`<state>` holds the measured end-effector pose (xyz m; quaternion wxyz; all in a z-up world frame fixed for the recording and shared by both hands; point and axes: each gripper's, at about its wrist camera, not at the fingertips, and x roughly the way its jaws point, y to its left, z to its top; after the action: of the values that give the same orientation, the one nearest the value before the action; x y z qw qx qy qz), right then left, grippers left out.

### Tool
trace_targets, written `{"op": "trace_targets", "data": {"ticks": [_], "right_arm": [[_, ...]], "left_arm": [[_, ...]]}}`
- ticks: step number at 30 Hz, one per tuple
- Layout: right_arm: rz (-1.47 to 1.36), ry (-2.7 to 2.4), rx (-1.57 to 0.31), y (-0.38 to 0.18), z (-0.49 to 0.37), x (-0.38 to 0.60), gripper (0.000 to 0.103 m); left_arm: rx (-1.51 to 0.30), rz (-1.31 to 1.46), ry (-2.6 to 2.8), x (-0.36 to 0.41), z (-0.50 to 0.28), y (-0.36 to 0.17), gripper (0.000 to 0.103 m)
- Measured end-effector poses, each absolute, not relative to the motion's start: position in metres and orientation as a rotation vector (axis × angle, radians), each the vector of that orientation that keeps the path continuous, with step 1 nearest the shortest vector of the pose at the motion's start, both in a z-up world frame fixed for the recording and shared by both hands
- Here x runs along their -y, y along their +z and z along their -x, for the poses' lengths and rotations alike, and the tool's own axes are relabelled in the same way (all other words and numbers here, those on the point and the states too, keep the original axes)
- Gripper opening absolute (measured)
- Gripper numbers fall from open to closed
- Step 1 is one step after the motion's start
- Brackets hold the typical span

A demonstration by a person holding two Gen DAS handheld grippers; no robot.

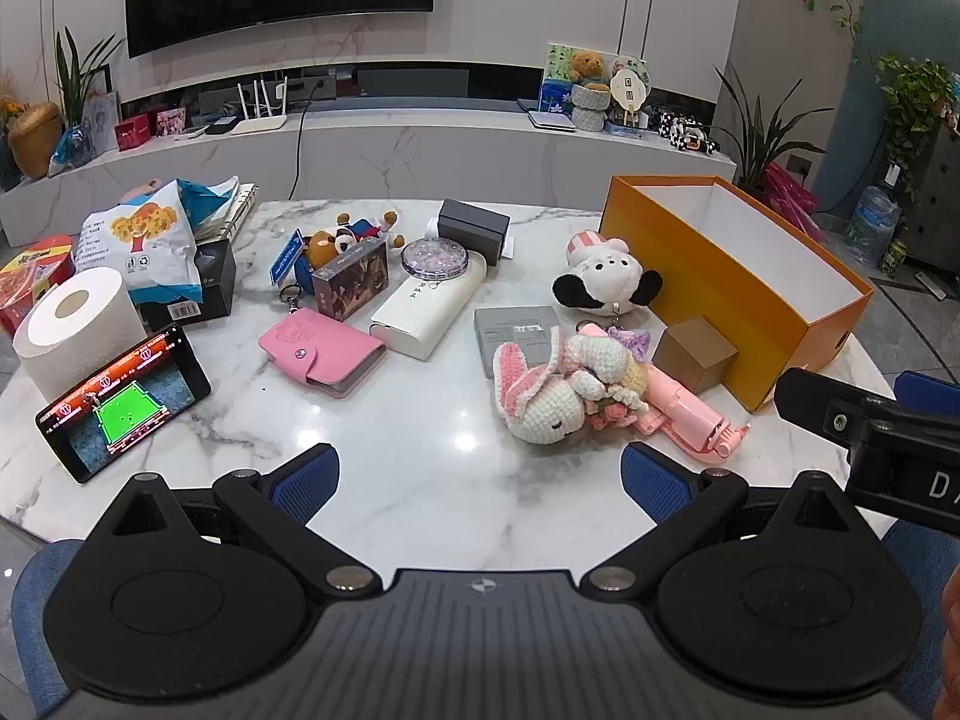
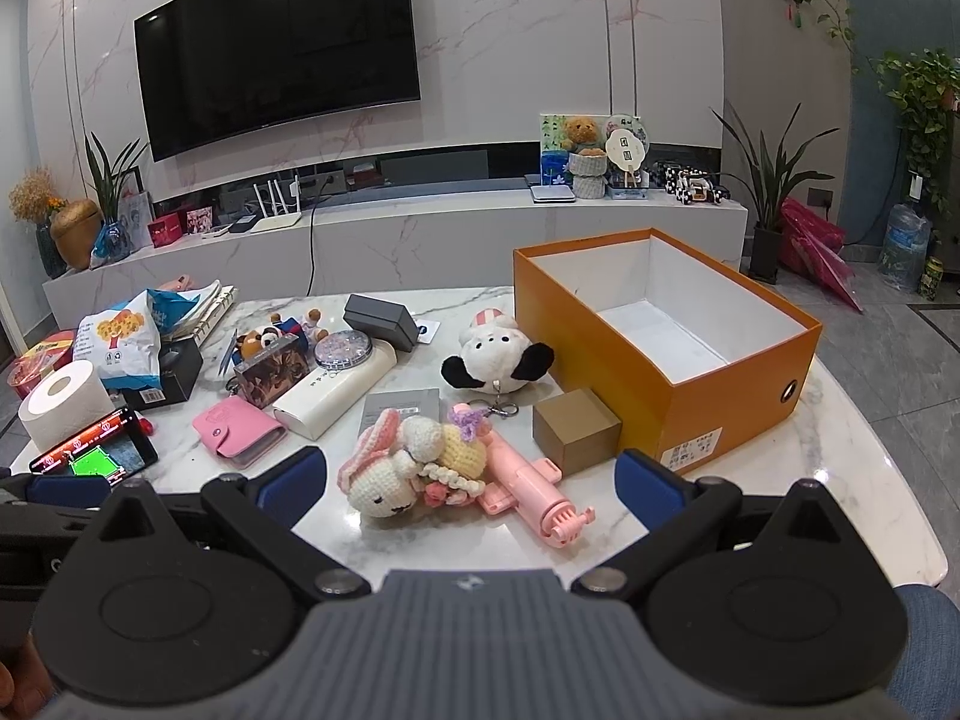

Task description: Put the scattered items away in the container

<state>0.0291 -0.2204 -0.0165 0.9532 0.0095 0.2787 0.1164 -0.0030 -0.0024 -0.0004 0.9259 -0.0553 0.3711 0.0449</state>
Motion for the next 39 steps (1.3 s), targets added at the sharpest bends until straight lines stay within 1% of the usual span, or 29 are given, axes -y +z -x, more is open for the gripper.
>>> {"op": "trace_targets", "data": {"ticks": [24, 33, 39], "right_arm": [[-0.020, 0.233, -0.568, -0.016, -0.031, 0.220, 0.103], [-0.012, 0.233, -0.576, -0.018, -0.039, 0.215, 0.103], [-0.004, 0.233, -0.591, -0.022, -0.049, 0.211, 0.103]], "left_arm": [[-0.762, 0.113, 0.101, 0.003, 0.004, 0.002, 0.103], [-0.771, 0.117, 0.100, -0.003, -0.004, 0.005, 0.103], [-0.785, 0.121, 0.095, -0.008, -0.017, -0.003, 0.103]]}}
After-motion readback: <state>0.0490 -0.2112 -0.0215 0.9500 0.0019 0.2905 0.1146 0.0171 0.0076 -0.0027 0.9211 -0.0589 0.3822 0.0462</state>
